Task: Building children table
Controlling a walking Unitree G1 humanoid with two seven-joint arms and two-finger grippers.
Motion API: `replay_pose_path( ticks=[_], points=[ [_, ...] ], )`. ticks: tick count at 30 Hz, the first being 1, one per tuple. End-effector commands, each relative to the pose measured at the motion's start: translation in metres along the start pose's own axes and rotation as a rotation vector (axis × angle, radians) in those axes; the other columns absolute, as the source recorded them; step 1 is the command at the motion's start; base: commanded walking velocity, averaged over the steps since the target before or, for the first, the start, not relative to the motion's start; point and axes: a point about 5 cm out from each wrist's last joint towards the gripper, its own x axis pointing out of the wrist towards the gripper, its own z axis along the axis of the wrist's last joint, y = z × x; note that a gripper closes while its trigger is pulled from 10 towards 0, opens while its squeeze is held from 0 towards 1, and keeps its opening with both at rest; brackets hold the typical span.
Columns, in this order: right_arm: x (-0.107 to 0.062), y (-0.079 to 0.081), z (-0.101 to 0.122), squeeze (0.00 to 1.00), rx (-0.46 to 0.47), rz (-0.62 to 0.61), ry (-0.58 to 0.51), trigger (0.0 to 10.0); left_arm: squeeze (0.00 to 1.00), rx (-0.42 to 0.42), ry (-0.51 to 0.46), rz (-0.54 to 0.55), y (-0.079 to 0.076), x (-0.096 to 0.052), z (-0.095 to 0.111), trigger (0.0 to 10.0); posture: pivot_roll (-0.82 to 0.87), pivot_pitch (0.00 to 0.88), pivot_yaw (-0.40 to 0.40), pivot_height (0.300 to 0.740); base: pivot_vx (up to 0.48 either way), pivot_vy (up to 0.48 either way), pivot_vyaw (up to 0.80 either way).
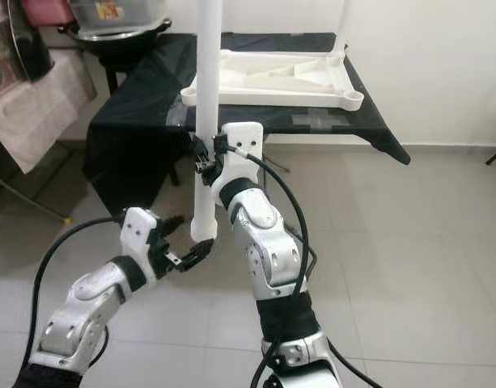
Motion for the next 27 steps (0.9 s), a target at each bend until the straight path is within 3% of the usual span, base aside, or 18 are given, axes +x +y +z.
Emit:
replay_pose_path(
  ticks=[1, 4, 13, 27],
  points=[
    [-0.001, 0.015, -0.004, 0.00, 0.062, 0.038, 0.005, 0.0, 0.00, 0.012, 0.031, 0.014, 0.001, 0.001, -0.007, 10.0, -0.02, 0.000, -0.017, 0.740, 0.000, 0.000, 0.00],
    [-0.001, 0.021, -0.006, 0.00, 0.077, 0.073, 0.017, 0.0, 0.00, 0.032, 0.050, 0.075, 0.006, 0.008, -0.010, 10.0, -0.02, 0.000, -0.017, 0.740, 0.000, 0.000, 0.00],
    [-0.003, 0.026, -0.009, 0.00, 0.123, 0.101, 0.040, 0.0, 0.00, 0.031, 0.039, 0.089, 0.002, 0.022, -0.008, 10.0, -0.03, 0.000, -0.009, 0.740, 0.000, 0.000, 0.00],
    [-0.004, 0.028, -0.010, 0.00, 0.133, 0.125, 0.052, 0.0, 0.00, 0.023, 0.050, 0.192, 0.012, 0.029, -0.010, 10.0, -0.03, 0.000, -0.011, 0.740, 0.000, 0.000, 0.00]
  ],
)
